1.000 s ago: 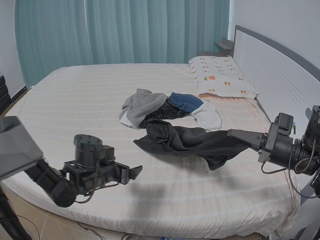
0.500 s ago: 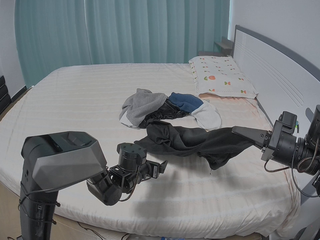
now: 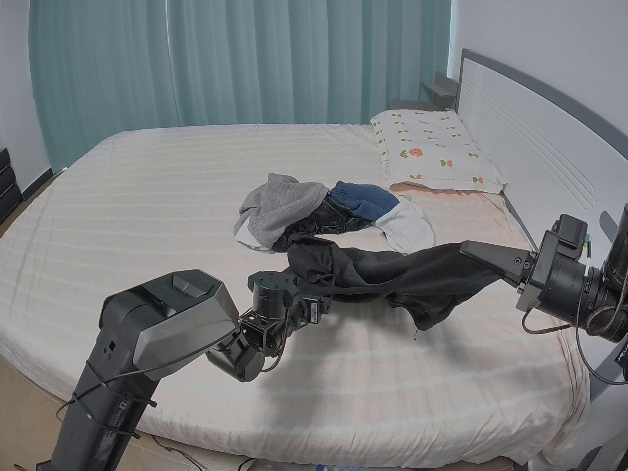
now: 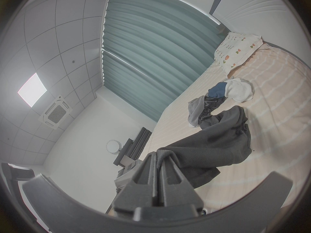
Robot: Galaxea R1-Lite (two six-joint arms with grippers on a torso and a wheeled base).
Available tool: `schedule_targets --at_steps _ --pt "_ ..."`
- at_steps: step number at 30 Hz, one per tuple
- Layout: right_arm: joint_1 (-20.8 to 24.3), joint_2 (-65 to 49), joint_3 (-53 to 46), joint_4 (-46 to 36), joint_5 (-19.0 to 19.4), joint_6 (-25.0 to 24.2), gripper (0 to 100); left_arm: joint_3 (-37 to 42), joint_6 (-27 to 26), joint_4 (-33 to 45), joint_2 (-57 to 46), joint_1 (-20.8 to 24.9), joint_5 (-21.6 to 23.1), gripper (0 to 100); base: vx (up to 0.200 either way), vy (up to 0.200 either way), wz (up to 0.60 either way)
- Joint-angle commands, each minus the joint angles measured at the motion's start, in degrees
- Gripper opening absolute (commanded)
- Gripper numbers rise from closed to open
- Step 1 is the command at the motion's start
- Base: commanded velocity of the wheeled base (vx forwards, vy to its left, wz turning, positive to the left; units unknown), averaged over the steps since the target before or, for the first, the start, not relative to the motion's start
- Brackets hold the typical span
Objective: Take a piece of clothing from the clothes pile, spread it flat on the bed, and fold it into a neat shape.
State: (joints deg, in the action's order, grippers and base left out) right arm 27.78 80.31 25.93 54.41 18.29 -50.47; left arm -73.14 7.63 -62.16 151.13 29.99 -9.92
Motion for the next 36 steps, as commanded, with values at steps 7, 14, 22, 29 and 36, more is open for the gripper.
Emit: schedule_targets --at_steps 7,14,22,29,36 --pt "-1.06 0.28 -0.18 0.0 0.17 -0.07 0 -5.61 2.39 0.11 4.7 -1.25 -0.89 0 0.0 0.0 0.0" --pt "-1.85 0.99 -0.53 0.0 0.26 -0.16 0 5.91 13.02 0.2 -6.02 -1.25 -4.05 0 0.0 0.0 0.0" --pt "-4.58 5.65 0.0 0.09 -0.27 0.11 0 30.25 24.45 0.72 -32.56 0.07 -4.05 0 0.0 0.0 0.0" --pt "-8.97 4.33 1.23 10.02 -4.84 0.37 0 37.64 31.74 -0.15 -45.13 -0.72 -4.67 0 0.0 0.0 0.0" --pt "-6.95 6.88 -1.58 15.38 -6.95 0.55 0 41.85 34.29 -2.35 -45.92 -0.55 -4.67 0 0.0 0.0 0.0"
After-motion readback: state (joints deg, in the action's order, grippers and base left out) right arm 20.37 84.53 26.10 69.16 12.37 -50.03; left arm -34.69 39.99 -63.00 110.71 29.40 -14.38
